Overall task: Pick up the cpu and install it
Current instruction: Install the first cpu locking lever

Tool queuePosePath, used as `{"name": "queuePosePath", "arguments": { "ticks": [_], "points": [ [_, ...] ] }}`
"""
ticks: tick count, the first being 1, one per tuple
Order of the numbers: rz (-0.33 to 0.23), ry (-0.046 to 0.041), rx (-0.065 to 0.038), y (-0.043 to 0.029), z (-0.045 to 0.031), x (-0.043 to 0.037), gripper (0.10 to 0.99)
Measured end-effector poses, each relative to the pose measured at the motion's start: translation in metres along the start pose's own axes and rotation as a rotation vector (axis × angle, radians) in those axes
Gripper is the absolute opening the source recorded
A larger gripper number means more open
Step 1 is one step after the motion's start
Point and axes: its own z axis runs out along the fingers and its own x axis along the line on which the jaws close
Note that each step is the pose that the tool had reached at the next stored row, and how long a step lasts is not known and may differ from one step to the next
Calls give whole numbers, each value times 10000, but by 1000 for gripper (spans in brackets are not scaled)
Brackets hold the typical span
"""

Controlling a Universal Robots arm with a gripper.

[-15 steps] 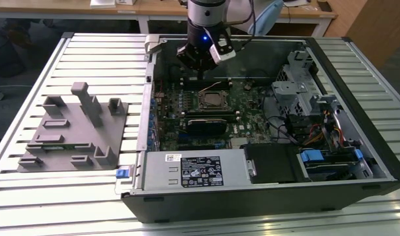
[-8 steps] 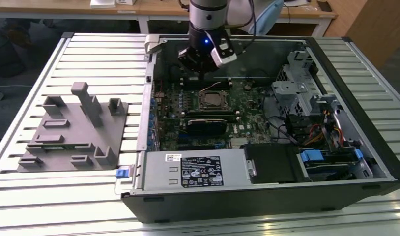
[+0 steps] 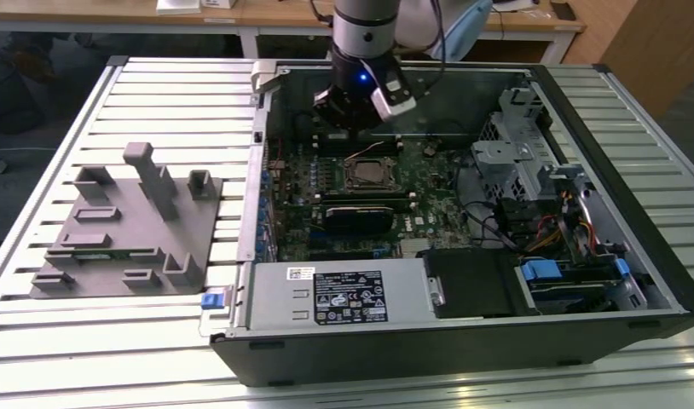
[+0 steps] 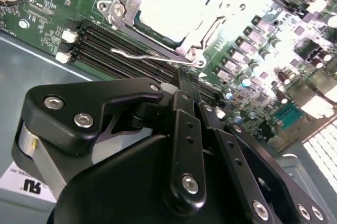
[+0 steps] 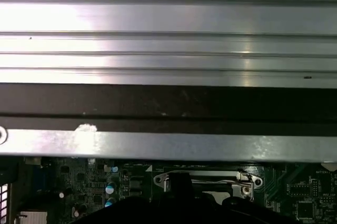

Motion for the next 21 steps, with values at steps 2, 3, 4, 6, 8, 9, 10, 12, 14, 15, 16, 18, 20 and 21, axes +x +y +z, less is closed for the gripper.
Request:
{"name": "queuePosePath", "arguments": {
  "ticks": [2,3,4,6,8,9,10,12,14,15,16,18,20,21],
  "points": [
    [0,0,11,8,16,-15,106],
    [1,0,10,10,22,-24,106],
    [1,0,12,14,27,-34,106],
    [1,0,12,20,37,-53,106],
    [1,-1,11,25,45,-70,106],
    [1,-2,10,27,50,-80,106],
    [1,-1,11,28,53,-89,106],
    [0,0,12,28,54,-99,106],
    [2,0,12,28,55,-101,106],
    [1,0,13,29,55,-106,106],
    [0,1,13,30,56,-115,106],
    [0,0,11,31,60,-137,106],
    [0,-2,10,33,68,-159,106],
    [1,-1,11,34,72,-169,106]
  ]
}}
